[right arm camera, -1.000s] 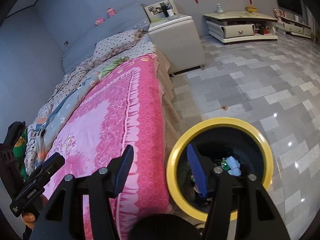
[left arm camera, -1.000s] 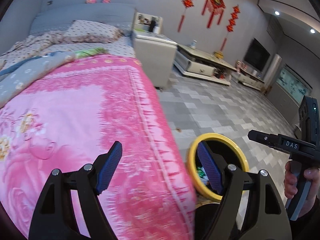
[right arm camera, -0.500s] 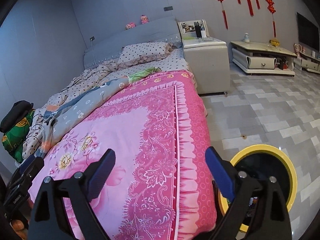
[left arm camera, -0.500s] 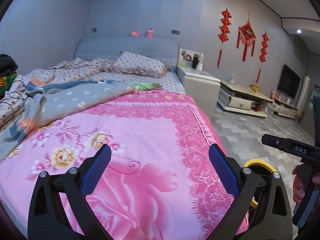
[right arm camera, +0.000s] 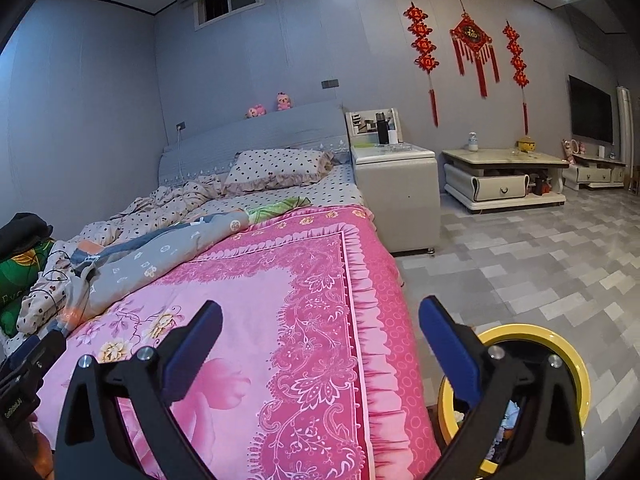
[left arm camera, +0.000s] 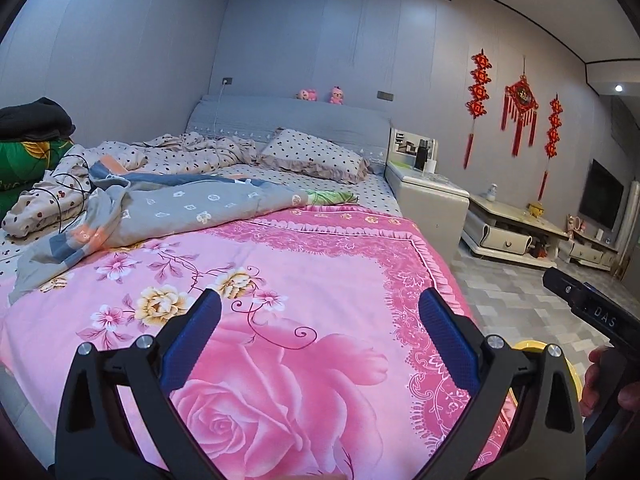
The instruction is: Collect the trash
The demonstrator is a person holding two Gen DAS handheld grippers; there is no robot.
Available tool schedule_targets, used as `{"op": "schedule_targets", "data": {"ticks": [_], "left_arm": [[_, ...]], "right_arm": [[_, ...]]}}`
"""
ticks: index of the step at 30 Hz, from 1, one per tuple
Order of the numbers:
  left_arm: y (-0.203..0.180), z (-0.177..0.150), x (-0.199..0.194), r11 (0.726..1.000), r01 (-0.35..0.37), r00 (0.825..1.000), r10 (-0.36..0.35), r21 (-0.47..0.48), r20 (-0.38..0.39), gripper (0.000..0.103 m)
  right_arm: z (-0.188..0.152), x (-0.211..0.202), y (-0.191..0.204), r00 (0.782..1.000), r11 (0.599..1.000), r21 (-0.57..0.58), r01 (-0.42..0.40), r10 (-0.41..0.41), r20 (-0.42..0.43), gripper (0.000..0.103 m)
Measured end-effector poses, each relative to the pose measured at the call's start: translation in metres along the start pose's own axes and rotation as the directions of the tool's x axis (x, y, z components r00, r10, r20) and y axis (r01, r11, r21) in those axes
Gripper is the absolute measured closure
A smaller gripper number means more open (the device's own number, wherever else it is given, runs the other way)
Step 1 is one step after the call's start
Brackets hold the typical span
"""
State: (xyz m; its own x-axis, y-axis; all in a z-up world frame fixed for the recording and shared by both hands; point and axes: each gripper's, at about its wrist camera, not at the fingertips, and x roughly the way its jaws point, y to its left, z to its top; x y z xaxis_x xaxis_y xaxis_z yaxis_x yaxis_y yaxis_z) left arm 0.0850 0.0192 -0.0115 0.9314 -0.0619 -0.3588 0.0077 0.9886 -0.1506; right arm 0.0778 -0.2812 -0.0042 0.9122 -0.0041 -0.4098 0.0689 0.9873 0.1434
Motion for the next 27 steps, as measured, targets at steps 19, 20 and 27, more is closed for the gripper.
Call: {"op": "schedule_targets", "data": {"ticks": [19,20,27], "left_arm": [[0.001,-0.024,0.003,1.0,-0.005,1.0,0.005,0.007,0.018,0.008],[0.002,-0.026,0.003,1.0,-0.002,1.0,0.002,0.009,0.018,0.008],[0.004,-0.029,0.005,1.0,0.013,1.0,-0.013,0.017,0.023,0.008]], "right_arm": [[-0.043,0.005,0.004,0.992,0.994,-0.027,0.105,-0.103,0.066,0.008],[-0.046,0.006,0.004,0.993,0.994,-0.027,0.106,-0.104,0.064,0.008],[-0.056,0.012,0.009,0.994,0.994,-0.049,0.102,-0.1,0.048,0.008]]}}
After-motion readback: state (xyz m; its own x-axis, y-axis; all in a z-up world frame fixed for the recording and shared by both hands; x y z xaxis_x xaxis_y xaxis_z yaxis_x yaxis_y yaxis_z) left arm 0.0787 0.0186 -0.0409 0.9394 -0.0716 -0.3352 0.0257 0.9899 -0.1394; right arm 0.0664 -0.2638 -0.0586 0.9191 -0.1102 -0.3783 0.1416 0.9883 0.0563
